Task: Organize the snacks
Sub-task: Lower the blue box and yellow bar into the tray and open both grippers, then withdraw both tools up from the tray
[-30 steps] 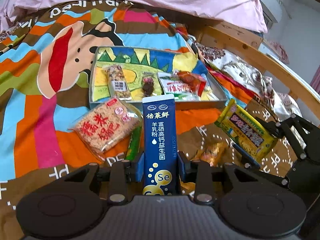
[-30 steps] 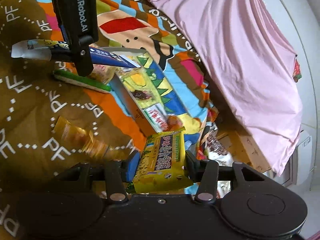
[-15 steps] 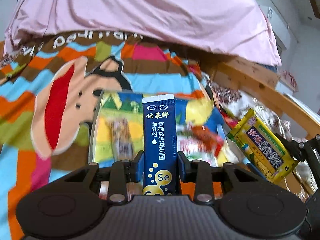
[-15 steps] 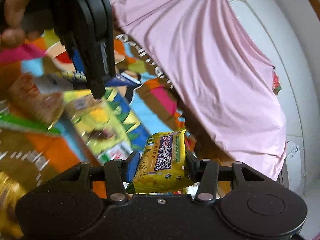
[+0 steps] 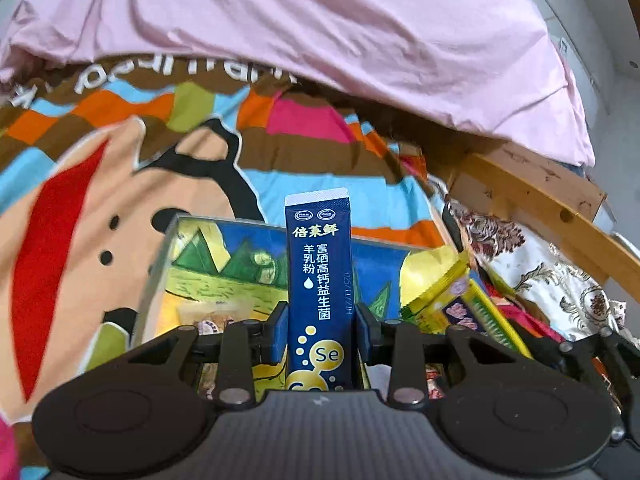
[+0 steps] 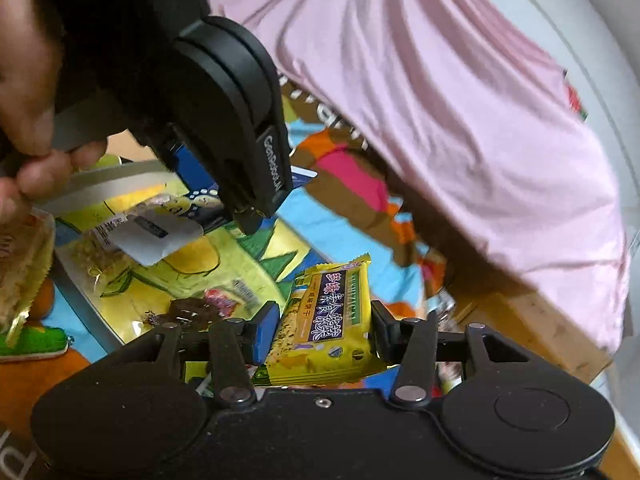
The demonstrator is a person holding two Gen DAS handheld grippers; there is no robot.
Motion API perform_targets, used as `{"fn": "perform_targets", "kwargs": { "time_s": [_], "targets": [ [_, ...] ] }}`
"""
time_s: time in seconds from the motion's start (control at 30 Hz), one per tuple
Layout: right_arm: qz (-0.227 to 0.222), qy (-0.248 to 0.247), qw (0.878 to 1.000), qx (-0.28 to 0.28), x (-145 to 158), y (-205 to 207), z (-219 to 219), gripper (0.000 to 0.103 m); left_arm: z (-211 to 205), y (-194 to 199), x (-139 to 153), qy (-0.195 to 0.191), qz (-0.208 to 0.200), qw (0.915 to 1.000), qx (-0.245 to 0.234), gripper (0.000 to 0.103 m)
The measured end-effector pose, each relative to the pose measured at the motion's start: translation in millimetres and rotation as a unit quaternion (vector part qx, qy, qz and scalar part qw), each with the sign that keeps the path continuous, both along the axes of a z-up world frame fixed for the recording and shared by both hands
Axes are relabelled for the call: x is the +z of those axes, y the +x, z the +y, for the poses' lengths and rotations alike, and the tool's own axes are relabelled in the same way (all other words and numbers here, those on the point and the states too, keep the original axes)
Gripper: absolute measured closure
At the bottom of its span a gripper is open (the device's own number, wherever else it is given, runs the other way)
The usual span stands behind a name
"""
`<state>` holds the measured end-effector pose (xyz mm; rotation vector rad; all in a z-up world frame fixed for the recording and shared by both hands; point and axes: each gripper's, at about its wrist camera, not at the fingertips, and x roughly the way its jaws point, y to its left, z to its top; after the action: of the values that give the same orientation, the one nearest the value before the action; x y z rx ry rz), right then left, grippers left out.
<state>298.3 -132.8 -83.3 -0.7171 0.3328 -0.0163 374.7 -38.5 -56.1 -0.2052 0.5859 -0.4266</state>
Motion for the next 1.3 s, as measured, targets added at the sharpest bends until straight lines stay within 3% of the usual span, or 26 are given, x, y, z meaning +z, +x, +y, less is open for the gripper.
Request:
{"fn": "perform_targets", "kwargs": {
  "time_s": [0.1, 0.33, 0.57, 0.67, 0.7, 0.73, 0.93, 1.1, 1.3],
  "targets": [
    [0.012, 0.009, 1.0, -0.002, -7, 11, 2, 0.052, 3, 12, -11, -0.012, 0.024, 0.9996, 0.01, 0.066],
    [0.035, 0.025, 0.999, -0.011, -16, 24, 0, 0.053, 3, 23, -28, -0.01, 0.037, 0.9992, 0.012, 0.066],
    [0.055, 0.046, 0.997, -0.018, -22, 31, -6, 0.051, -10, 24, -34, 0.017, 0.046, 0.9988, -0.006, 0.065],
    [0.054, 0.045, 0.997, -0.019, -18, 31, -8, 0.037, -9, 27, -40, 0.014, 0.067, 0.9976, -0.006, 0.064],
    [0.05, 0.046, 0.998, -0.019, -16, 30, -8, 0.026, -8, 28, -42, 0.011, 0.073, 0.9973, -0.007, 0.063],
    [0.047, 0.049, 0.998, -0.018, -13, 28, -10, 0.018, -6, 29, -44, 0.004, 0.078, 0.9969, -0.007, 0.059],
    [0.014, 0.067, 0.997, -0.032, 15, 10, -21, 0.01, 4, 23, -32, -0.026, 0.083, 0.9962, 0.005, 0.04],
    [-0.026, 0.106, 0.993, -0.041, 45, -14, -33, 0.003, 14, 4, -2, -0.033, 0.052, 0.9978, 0.027, 0.027],
    [-0.068, 0.143, 0.987, -0.041, 77, -56, -39, 0.001, 26, -33, 38, -0.006, -0.005, 0.9982, 0.059, 0.012]
  ]
}}
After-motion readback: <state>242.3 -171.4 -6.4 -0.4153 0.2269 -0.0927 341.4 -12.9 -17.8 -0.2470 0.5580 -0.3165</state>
